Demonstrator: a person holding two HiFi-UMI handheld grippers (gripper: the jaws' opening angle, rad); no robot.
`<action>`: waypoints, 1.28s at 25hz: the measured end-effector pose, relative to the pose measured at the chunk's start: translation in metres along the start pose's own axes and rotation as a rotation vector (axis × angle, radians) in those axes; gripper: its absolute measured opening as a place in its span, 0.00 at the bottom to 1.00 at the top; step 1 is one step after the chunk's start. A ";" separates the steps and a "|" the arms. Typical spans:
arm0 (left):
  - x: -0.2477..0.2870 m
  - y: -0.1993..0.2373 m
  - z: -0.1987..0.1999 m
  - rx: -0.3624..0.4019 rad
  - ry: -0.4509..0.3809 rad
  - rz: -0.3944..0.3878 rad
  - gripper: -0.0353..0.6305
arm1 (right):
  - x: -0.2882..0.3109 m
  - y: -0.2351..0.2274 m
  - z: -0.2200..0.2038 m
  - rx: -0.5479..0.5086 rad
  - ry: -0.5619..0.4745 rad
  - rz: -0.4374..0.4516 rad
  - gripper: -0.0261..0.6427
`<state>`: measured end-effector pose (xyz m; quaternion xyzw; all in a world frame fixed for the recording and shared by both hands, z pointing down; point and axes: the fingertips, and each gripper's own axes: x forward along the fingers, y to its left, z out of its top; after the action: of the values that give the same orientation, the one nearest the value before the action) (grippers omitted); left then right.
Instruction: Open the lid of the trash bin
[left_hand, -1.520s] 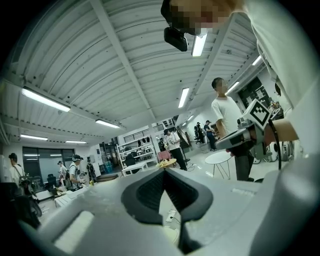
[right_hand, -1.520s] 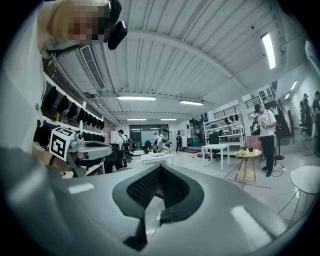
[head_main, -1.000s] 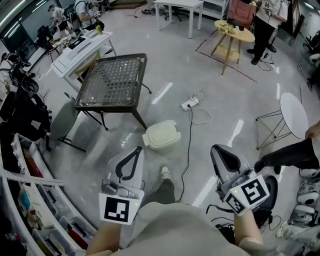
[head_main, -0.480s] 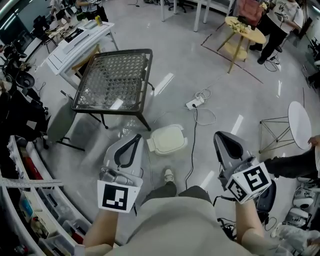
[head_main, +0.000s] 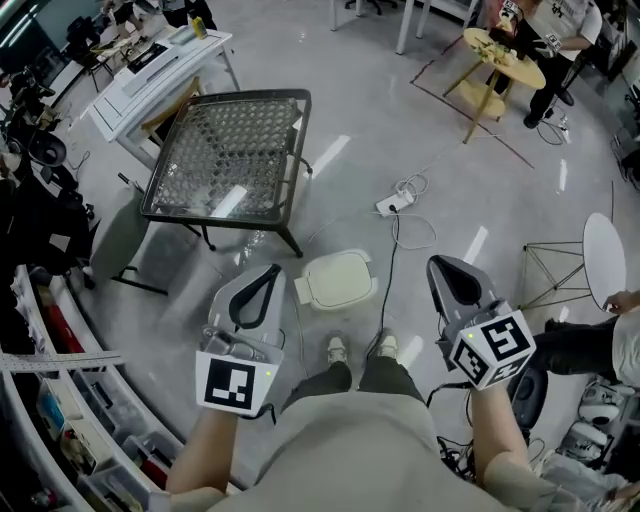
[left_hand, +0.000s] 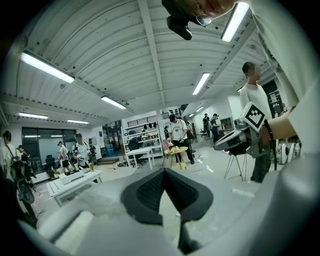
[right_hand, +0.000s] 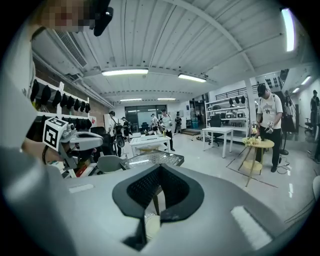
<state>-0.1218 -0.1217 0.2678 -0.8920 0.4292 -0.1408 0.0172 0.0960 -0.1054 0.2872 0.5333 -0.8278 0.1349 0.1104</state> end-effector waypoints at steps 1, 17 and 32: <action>0.004 0.000 -0.003 -0.006 0.009 0.002 0.06 | 0.006 -0.005 -0.005 0.007 0.013 0.008 0.04; 0.101 0.001 -0.152 -0.043 0.292 0.057 0.06 | 0.155 -0.099 -0.208 0.113 0.370 0.152 0.04; 0.136 0.003 -0.383 -0.235 0.553 0.099 0.06 | 0.265 -0.135 -0.484 0.169 0.706 0.186 0.04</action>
<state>-0.1455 -0.1944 0.6673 -0.7938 0.4738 -0.3267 -0.1967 0.1303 -0.2195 0.8430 0.3837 -0.7696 0.3878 0.3317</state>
